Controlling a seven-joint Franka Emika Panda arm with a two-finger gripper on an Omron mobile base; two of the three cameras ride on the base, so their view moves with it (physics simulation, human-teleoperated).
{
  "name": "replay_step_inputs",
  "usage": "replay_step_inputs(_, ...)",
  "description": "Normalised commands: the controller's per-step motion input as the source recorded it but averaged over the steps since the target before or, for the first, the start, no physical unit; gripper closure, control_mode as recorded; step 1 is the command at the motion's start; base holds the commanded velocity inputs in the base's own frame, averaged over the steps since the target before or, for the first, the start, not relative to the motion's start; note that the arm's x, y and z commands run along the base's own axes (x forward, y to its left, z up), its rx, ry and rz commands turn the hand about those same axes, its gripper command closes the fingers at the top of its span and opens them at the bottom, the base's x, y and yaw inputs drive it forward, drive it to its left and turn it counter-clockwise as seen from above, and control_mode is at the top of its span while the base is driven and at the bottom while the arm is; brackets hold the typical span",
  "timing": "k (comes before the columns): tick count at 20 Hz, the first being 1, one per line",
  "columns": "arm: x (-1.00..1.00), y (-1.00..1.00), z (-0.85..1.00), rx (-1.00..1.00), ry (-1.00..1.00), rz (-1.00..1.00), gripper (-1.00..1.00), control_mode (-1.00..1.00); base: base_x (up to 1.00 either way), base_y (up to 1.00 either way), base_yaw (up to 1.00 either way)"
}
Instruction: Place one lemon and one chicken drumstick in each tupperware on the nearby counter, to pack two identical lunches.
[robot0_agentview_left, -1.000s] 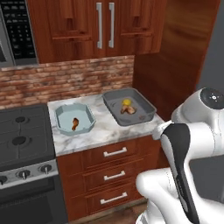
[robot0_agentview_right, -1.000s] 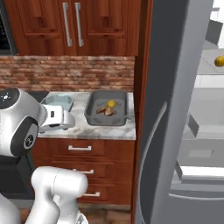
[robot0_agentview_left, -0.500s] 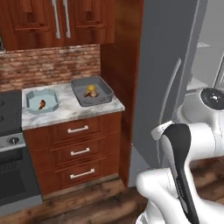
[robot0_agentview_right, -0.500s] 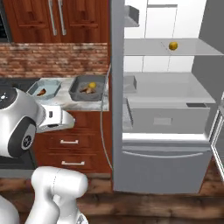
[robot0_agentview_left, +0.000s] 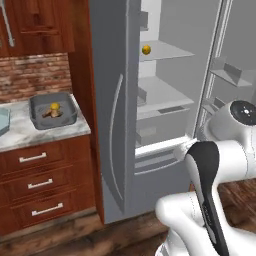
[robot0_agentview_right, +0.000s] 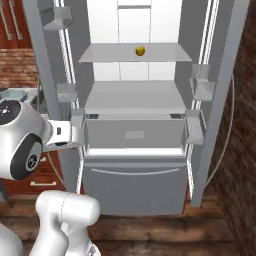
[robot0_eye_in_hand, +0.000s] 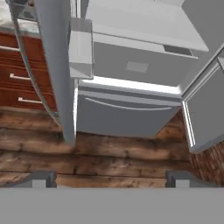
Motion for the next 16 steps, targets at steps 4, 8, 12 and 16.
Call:
replay_step_inputs(4,0.0,0.0,0.0,0.0,0.0,0.0,-1.0,1.0,0.01,-0.92,-0.05)
replay_step_inputs(8,0.0,0.0,0.0,0.0,0.0,0.0,-1.0,1.0,0.1,-0.42,-0.02)
replay_step_inputs(12,0.0,0.0,0.0,0.0,0.0,0.0,-1.0,1.0,0.18,0.0,0.0)
replay_step_inputs(16,0.0,0.0,0.0,0.0,0.0,0.0,-1.0,1.0,0.46,0.0,0.0)
